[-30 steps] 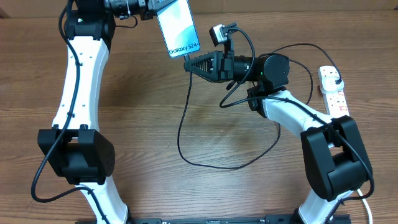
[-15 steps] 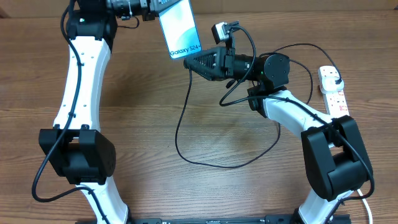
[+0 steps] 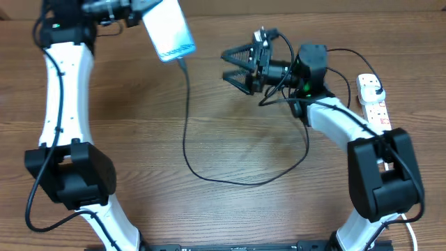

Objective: Plug charger to phone and switch on socket
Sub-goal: 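Lower the phone onto the table with the left gripper and release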

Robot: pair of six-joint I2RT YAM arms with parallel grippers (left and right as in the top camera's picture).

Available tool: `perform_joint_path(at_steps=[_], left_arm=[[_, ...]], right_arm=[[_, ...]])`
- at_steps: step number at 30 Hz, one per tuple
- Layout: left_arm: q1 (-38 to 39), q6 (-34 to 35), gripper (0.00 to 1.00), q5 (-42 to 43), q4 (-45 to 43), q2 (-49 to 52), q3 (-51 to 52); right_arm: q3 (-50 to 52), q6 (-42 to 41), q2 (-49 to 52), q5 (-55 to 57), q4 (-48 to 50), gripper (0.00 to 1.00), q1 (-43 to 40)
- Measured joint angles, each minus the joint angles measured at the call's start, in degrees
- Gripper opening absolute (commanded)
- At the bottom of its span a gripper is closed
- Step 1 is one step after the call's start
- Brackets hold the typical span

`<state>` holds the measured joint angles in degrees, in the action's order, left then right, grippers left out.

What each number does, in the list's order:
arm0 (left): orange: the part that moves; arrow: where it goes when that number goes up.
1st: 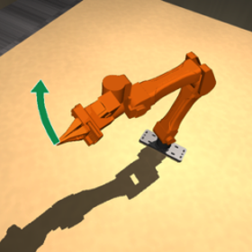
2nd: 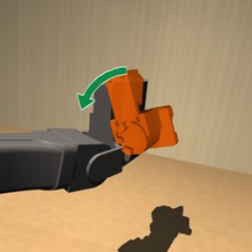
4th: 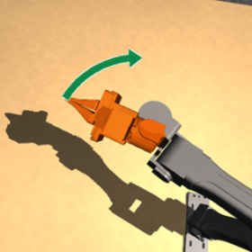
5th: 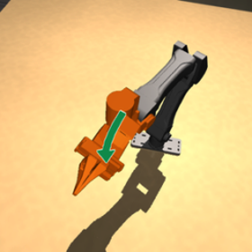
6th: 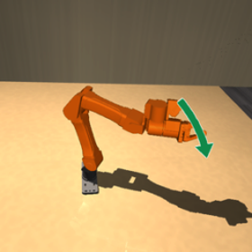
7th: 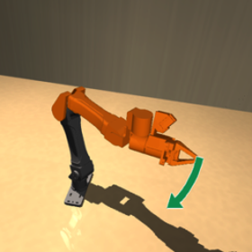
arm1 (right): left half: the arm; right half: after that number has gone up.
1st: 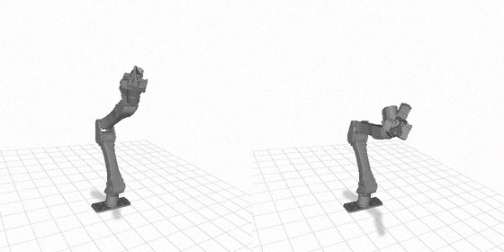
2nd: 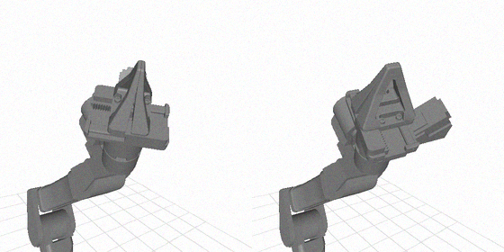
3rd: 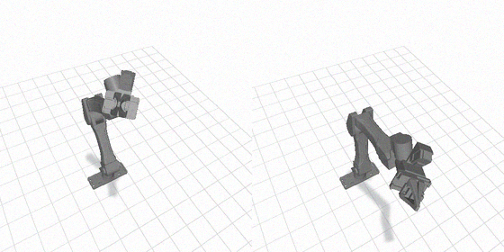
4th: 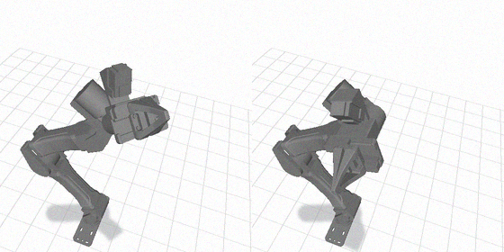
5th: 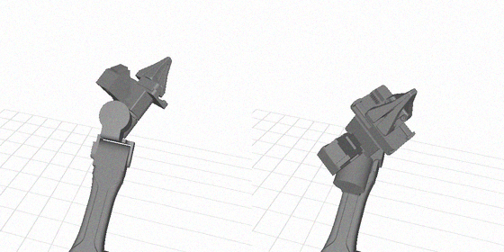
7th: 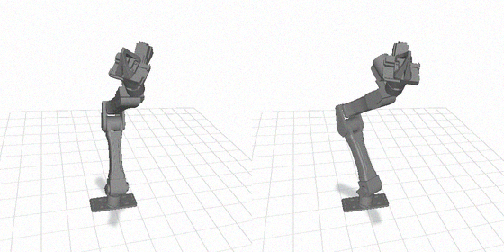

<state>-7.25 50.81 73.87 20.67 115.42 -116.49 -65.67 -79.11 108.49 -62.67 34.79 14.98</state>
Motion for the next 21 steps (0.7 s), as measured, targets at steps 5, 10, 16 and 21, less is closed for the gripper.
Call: perform_joint_path(at_steps=[5, 10, 16, 21], left_arm=[[-0.68, -1.62, 0.04, 0.09, 0.92, 0.0, 0.0], [0.94, -6.88, 0.06, -2.1, 11.06, 0.0, -0.2], [5.14, -18.86, 0.06, -14.29, 30.73, 0.0, 0.0], [12.79, -25.49, 0.05, -26.99, 35.76, 0.39, 1.68]], right_arm=[[0.44, 15.3, 0.13, 4.83, -31.56, 1.0, -2.71], [0.28, 27.98, 0.15, 13.6, -52.83, 1.0, -4.76], [0.42, 36.7, -0.52, 28.76, -67.45, 1.0, -7.52], [0.44, 41.16, -6.47, 37.44, -70.01, 1.0, -8.96]])
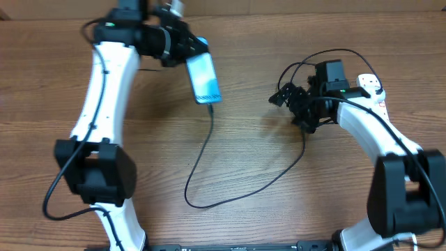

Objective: Plug charger to phone and switch on socket
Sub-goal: 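Lower the phone onto the table with the left gripper and release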

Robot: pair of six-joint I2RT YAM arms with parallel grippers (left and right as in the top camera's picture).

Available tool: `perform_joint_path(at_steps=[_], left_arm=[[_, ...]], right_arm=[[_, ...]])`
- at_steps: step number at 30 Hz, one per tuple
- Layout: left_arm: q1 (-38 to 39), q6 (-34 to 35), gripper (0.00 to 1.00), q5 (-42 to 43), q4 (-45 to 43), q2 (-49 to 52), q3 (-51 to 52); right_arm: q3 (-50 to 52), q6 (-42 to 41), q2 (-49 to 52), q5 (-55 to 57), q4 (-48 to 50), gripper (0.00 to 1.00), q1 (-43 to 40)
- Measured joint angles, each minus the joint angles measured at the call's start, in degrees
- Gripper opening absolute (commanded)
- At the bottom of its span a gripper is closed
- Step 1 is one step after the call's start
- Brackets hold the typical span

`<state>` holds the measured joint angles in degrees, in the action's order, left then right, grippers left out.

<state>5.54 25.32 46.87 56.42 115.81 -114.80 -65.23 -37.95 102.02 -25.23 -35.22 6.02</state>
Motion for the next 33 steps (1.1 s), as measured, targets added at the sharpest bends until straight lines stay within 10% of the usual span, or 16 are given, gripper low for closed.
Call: perform_joint_path(at_steps=[22, 33], left_arm=[[9.44, 3.58, 0.06, -5.29, -8.5, 22.88, 2.71], [9.44, 5.57, 0.27, -14.32, -8.68, 23.71, 2.71]], right_arm=[[0.0, 5.01, -14.32, 8.13, -5.6, 1.0, -0.02], [0.0, 4.98, -14.32, 8.11, -6.67, 1.0, -0.02]])
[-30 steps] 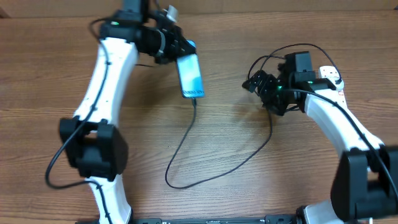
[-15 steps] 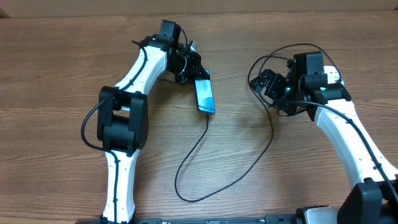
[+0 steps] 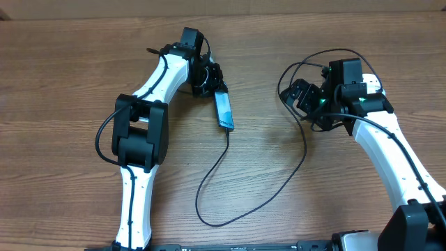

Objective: Plug charger to phone and switch on socket
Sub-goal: 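Lower the phone onto the table with the left gripper and release, then lift the left arm away and move the right gripper to the power strip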

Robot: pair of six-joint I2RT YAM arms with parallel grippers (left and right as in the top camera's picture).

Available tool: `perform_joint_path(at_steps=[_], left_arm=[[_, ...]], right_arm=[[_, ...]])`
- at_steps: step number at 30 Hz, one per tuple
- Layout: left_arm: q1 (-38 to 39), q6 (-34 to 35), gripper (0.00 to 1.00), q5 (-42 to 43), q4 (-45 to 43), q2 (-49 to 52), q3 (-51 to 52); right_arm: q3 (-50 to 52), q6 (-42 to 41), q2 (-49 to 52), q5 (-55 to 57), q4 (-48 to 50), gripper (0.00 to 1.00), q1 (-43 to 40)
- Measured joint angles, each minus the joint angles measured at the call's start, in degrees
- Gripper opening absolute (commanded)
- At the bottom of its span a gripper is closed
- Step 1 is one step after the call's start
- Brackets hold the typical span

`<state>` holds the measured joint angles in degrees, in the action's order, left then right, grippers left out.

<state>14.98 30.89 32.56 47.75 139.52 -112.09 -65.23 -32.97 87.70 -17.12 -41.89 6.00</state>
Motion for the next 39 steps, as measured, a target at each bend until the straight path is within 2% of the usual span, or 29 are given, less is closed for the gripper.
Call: perform_joint_path(at_steps=[8, 19, 20, 23, 26, 29, 30, 31, 34, 39], left_arm=[[0.0, 0.55, 0.45, -0.83, -0.04, 0.0, -0.2], [0.0, 0.52, 0.46, -0.66, 0.7, 0.0, -0.46], [0.0, 0.52, 0.48, -0.66, 0.7, 0.0, -0.46], [0.0, 0.52, 0.7, -0.37, 0.79, -0.02, -0.57], [0.0, 0.13, 0.86, -1.16, 1.51, -0.57, -0.9], [-0.02, -0.68, 0.87, -3.78, 3.48, -1.33, -1.16], [-0.22, -0.94, 0.91, -4.59, 4.2, -1.53, -1.16], [-0.46, -1.25, 1.0, -5.49, 4.9, -1.75, -1.16], [-1.6, -3.02, 1.0, -9.42, 8.26, -2.8, -1.2], [-3.74, -5.97, 1.0, -20.48, 15.47, -5.99, -0.96]], right_arm=[[0.0, -0.02, 0.0, 0.0, -0.39, 1.0, 0.0], [0.0, 0.0, 0.0, -0.02, -0.83, 1.0, -0.02], [0.0, -0.02, 0.0, 0.0, -0.85, 1.0, 0.0], [0.0, -0.02, 0.0, 0.0, -1.16, 1.0, -0.02], [0.0, -0.02, 0.0, -0.02, -1.4, 1.0, 0.0], [0.0, -0.02, 0.0, 0.0, -1.92, 1.0, 0.0], [0.0, -0.02, 0.0, 0.0, -2.08, 1.0, -0.02], [0.0, 0.0, 0.0, 0.0, -2.29, 1.0, 0.0], [0.0, 0.0, 0.0, 0.63, -2.64, 1.0, 0.0], [0.0, -0.04, 0.0, 2.38, -2.69, 1.0, 0.0]])
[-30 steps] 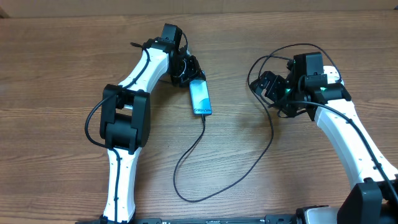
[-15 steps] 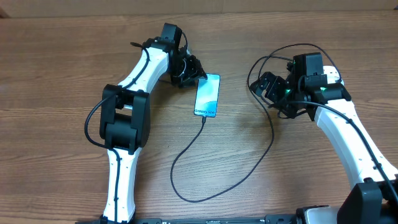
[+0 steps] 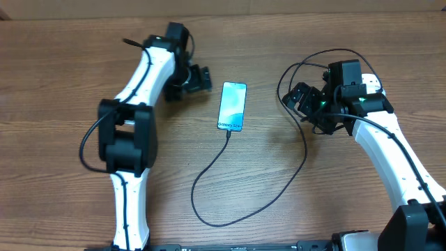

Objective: Plug charger to phone and switch on socket
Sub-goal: 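Lift the left arm away and move the right gripper to the power strip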

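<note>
The phone [image 3: 232, 106] lies flat on the wooden table, screen up, with the black charger cable [image 3: 209, 164] plugged into its near end. My left gripper [image 3: 203, 79] is open just to the phone's left and holds nothing. At the right, my right gripper [image 3: 301, 99] looks open and empty, pointing left near the cable's loops. Only the top of the white socket strip [image 3: 375, 82] shows; the right arm hides the rest, and its switch is out of sight.
The cable runs from the phone in a wide loop toward the near edge [image 3: 223, 222], then up to the right arm, where more black wires coil [image 3: 306, 63]. The left arm's base stands at the near left [image 3: 125, 139].
The phone, held on edge in my left gripper, now lies flat on the table. The left gripper has let go and moved left of it. The right arm has not moved.
My left gripper first held the plugged-in phone high at the far left, with the right gripper wide open at centre. Later the phone was lower and nearer the middle, and the right arm was back by the socket strip. Now the phone lies released on the table.
</note>
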Robot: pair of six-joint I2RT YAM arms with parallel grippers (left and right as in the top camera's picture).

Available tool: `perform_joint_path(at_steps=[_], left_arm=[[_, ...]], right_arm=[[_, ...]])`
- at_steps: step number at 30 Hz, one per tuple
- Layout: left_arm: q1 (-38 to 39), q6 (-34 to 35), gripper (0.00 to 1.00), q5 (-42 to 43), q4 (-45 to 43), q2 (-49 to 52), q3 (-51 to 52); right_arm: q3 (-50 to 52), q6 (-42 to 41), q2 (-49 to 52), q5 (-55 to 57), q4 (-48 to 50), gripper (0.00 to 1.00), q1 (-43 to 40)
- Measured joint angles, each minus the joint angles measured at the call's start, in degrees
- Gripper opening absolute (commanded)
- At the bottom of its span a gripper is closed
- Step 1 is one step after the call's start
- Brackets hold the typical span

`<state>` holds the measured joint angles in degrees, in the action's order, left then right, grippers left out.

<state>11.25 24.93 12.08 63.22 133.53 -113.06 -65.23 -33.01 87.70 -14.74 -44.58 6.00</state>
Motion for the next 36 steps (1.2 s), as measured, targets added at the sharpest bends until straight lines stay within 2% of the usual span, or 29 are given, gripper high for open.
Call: perform_joint_path(at_steps=[6, 12, 16, 21, 26, 30, 36], left_arm=[[0.37, -2.12, 1.0, -12.0, 8.48, -15.17, 0.15], [1.66, -2.89, 0.99, -15.43, 11.63, -31.71, -0.2], [1.64, -2.89, 1.0, -16.24, 11.91, -35.45, -0.28], [1.64, -2.89, 1.0, -16.44, 12.0, -34.97, -0.28], [1.64, -2.89, 1.0, -16.44, 12.0, -34.91, -0.28], [1.64, -2.89, 1.0, -16.44, 12.0, -34.91, -0.28], [1.64, -2.89, 1.0, -16.44, 12.0, -34.91, -0.28]], right_arm=[[0.0, 0.04, 0.0, 0.81, 0.0, 1.0, 0.0], [0.0, 0.02, 0.0, 1.25, -0.02, 1.0, 0.0], [0.0, 0.02, 0.0, 1.4, 0.02, 1.0, 0.0], [-0.42, 0.04, 0.0, 1.73, -0.48, 1.0, -1.44], [-6.88, 1.62, 0.0, 1.99, -6.45, 1.0, -9.05], [-14.21, 5.35, 0.0, 2.27, -12.17, 1.0, -19.02], [-16.72, 12.79, 0.22, 2.75, -11.91, 1.0, -34.47]])
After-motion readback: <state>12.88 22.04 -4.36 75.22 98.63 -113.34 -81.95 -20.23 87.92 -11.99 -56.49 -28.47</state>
